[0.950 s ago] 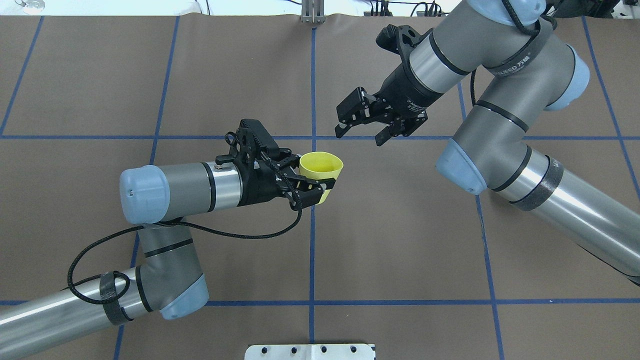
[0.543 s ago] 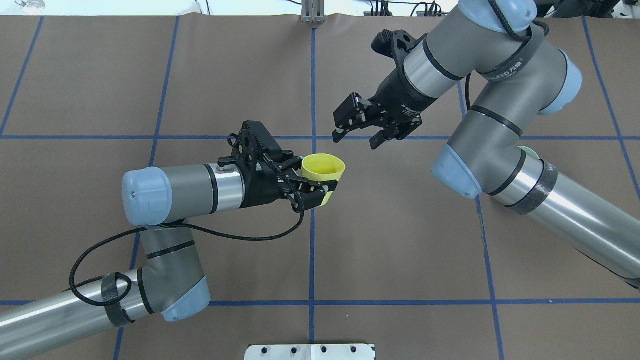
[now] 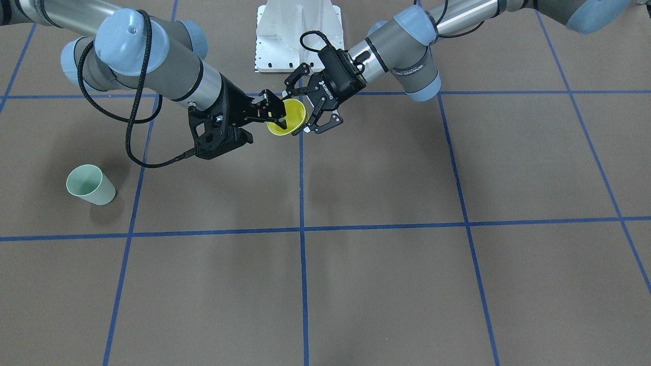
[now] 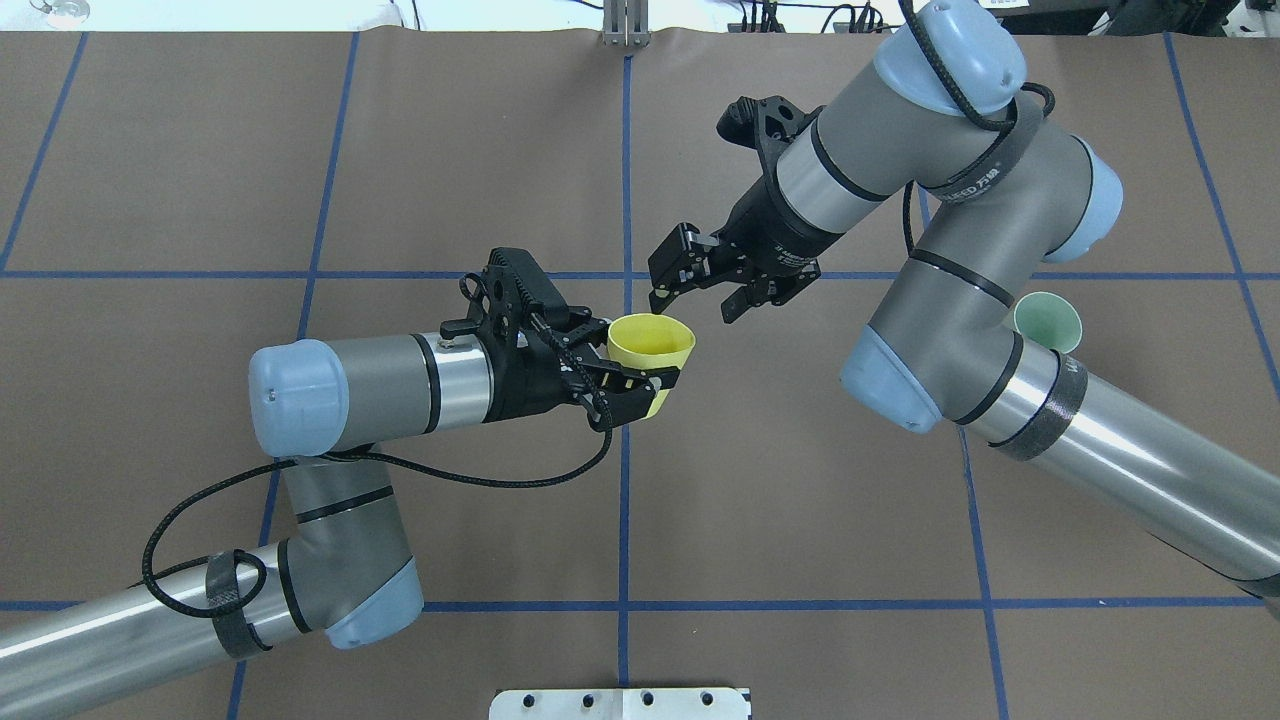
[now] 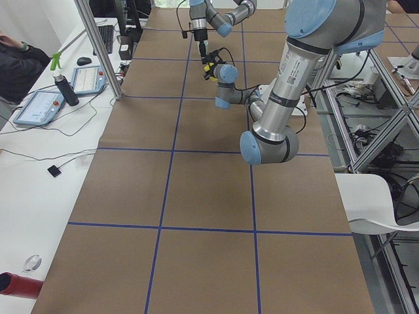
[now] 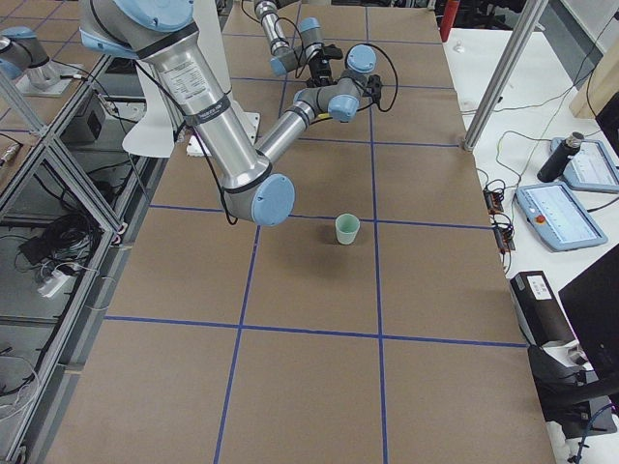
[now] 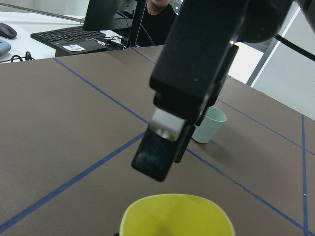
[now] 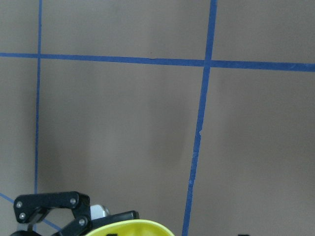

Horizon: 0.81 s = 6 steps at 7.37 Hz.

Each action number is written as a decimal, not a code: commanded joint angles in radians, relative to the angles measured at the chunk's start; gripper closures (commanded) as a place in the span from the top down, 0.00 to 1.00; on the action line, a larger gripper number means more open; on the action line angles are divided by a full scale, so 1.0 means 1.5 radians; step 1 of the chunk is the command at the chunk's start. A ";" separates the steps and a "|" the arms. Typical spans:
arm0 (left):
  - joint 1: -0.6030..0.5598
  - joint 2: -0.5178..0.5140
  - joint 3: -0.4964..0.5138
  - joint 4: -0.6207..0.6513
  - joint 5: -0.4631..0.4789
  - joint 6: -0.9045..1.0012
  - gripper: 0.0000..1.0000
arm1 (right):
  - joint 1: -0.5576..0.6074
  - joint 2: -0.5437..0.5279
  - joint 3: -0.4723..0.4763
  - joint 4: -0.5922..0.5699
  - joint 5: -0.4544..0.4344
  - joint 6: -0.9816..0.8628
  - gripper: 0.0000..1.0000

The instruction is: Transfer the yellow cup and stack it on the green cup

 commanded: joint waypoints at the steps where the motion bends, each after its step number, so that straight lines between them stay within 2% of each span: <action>1: 0.001 0.000 0.001 0.000 0.000 0.001 0.00 | -0.005 -0.004 -0.001 0.000 -0.001 0.000 0.82; 2: 0.001 -0.001 0.000 0.000 0.000 0.000 0.00 | -0.008 -0.004 -0.001 0.000 -0.001 0.000 0.78; 6: 0.001 -0.006 0.000 -0.001 -0.001 0.002 0.00 | -0.018 -0.005 -0.002 0.000 -0.001 -0.001 0.76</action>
